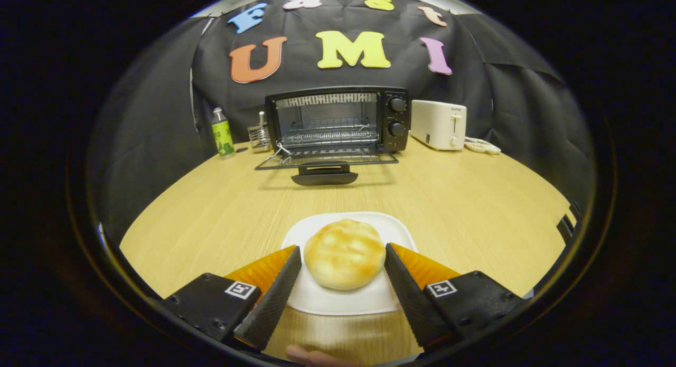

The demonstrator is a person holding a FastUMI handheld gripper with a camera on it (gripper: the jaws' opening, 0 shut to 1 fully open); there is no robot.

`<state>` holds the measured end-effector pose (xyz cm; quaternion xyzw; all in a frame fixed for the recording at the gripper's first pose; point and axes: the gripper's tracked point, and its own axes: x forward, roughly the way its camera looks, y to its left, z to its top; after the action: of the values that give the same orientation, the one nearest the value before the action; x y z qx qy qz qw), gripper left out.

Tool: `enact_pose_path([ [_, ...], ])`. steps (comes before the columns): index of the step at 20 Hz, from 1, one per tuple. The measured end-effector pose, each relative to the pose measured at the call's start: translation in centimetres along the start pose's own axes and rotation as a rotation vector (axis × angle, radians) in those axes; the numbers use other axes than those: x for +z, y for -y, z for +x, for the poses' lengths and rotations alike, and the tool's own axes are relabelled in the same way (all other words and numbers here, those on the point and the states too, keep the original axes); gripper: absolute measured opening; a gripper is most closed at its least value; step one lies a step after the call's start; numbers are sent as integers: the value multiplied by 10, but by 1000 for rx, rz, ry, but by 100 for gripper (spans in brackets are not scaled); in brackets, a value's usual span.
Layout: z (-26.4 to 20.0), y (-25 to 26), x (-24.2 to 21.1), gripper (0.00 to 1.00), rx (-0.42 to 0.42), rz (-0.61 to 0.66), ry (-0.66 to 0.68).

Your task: Open the toaster oven, put the food inside, and close the toaster oven door.

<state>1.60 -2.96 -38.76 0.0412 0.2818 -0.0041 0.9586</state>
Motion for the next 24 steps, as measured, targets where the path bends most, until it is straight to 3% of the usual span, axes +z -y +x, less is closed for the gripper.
enact_pose_path([
  [3, 4, -1, -4, 100, 7, 13, -6],
  [8, -8, -2, 9, 89, 17, 8, 66],
  [15, -36, -19, 68, 88, 80, 7, 276],
  [24, -11, -26, 146, 88, 155, 201, 379],
])
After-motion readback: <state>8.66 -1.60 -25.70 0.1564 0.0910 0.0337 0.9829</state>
